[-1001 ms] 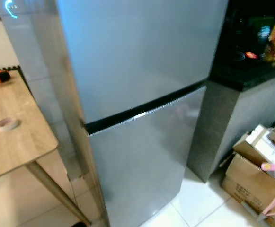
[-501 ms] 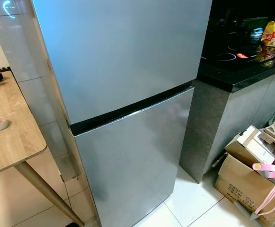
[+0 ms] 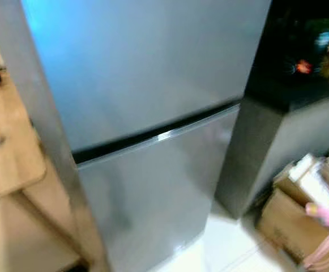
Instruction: Restocking fridge
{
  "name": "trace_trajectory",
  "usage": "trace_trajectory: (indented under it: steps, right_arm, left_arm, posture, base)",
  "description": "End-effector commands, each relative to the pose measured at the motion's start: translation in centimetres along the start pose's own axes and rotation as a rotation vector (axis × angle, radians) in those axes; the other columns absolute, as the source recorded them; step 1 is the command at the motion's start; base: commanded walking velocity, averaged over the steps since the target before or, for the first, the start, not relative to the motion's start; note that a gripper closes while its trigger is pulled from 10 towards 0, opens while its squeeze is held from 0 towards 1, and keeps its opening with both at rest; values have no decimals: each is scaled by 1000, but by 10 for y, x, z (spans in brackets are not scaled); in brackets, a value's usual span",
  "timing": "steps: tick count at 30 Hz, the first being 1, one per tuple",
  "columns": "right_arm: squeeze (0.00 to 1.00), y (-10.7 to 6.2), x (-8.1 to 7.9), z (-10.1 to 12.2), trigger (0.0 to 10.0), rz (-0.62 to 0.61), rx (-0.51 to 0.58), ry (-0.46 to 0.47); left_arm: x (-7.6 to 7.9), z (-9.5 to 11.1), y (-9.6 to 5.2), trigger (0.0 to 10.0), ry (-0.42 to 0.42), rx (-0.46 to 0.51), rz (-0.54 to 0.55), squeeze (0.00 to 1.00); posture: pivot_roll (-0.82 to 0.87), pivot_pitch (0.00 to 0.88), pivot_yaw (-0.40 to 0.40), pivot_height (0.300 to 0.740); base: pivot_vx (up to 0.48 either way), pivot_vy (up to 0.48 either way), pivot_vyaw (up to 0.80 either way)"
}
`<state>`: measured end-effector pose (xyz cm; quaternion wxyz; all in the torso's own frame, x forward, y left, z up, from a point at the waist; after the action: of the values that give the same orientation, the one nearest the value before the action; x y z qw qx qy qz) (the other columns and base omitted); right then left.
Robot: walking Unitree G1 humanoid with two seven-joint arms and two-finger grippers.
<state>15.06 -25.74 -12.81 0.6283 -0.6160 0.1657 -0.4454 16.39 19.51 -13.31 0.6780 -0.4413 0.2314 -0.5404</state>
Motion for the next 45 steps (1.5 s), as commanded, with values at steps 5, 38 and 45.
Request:
trace_trajectory:
  steps: [5,38,45]
  right_arm:
    - [0,0,-8,0,10000,17,-3,-2]
    - [0,0,-5,-6,10000,1,-25,-11]
    - [0,-1,10,-12,10000,-87,-52,-39]
  left_arm:
    - [-12,19,-1,10000,-76,78,35,0]
    - [28,219,-58,10000,16,658,-705,0]
    - [59,228,-69,10000,252,630,-850,0]
  posture:
    - [-82,0,20,740]
    - [-77,0,22,740]
    - [-77,0,22,740]
  base:
    - [0,0,0]
    - [0,0,0]
    - [0,0,0]
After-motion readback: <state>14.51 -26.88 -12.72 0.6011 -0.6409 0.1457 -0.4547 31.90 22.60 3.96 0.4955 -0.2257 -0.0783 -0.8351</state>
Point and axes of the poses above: a point about 5 cm out from each wrist's last joint towards the gripper, its own y axis pointing out of the wrist towards the gripper, its own z axis along the axis of the wrist's last joint, x = y × z, the point moved 4 cm from there along y, pointing out of the wrist towards the gripper, and after that the axes turned 9 degrees about -y, right-handed, at the moved point
